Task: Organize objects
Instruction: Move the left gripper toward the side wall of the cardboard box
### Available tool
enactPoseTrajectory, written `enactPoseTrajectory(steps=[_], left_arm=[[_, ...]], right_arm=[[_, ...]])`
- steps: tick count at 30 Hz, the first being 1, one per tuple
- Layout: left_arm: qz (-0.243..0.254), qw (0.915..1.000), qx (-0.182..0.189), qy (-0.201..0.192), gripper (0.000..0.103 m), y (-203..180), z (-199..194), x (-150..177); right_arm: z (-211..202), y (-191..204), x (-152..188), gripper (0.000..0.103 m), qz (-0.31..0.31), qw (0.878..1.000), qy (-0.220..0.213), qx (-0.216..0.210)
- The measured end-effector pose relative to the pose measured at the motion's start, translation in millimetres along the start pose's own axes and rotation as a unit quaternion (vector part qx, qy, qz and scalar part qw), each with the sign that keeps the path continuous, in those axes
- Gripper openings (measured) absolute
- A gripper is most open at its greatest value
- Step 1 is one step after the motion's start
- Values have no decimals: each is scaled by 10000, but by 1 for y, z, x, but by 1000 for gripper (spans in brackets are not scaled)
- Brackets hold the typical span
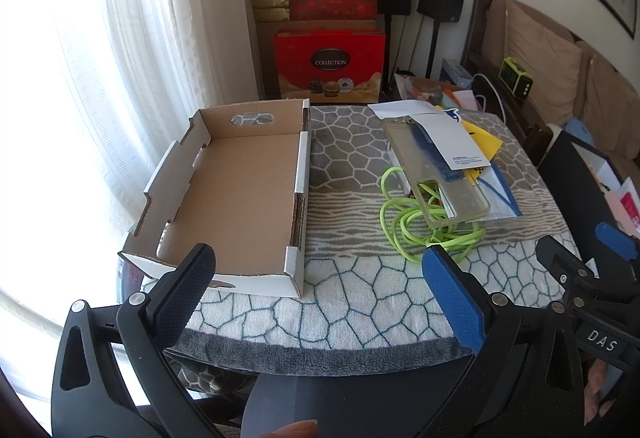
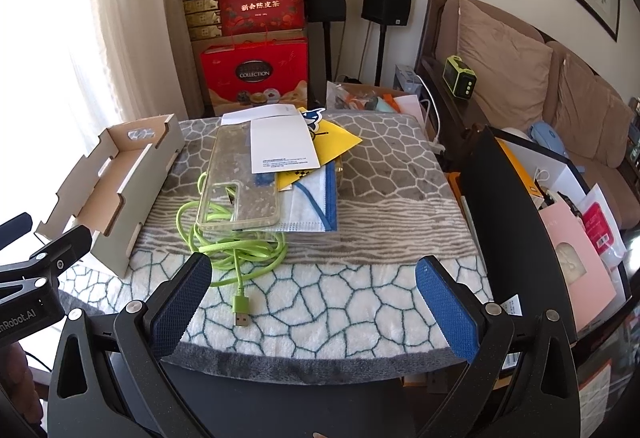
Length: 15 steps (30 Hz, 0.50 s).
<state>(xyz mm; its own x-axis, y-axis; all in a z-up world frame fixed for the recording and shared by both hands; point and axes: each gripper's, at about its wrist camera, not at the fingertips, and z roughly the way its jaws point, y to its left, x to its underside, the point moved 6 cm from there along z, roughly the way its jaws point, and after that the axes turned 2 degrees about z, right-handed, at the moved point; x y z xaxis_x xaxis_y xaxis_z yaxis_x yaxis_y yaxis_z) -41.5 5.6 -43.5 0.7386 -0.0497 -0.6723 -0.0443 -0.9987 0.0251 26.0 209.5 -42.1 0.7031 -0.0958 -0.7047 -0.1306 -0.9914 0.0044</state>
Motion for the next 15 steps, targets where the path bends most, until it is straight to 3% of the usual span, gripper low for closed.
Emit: enactPoseTrajectory(steps=[15], left_arm=[[18, 10000, 0, 4, 103, -1, 0, 1]], right_arm=[[0, 1, 0, 103, 4, 10000, -1, 4]])
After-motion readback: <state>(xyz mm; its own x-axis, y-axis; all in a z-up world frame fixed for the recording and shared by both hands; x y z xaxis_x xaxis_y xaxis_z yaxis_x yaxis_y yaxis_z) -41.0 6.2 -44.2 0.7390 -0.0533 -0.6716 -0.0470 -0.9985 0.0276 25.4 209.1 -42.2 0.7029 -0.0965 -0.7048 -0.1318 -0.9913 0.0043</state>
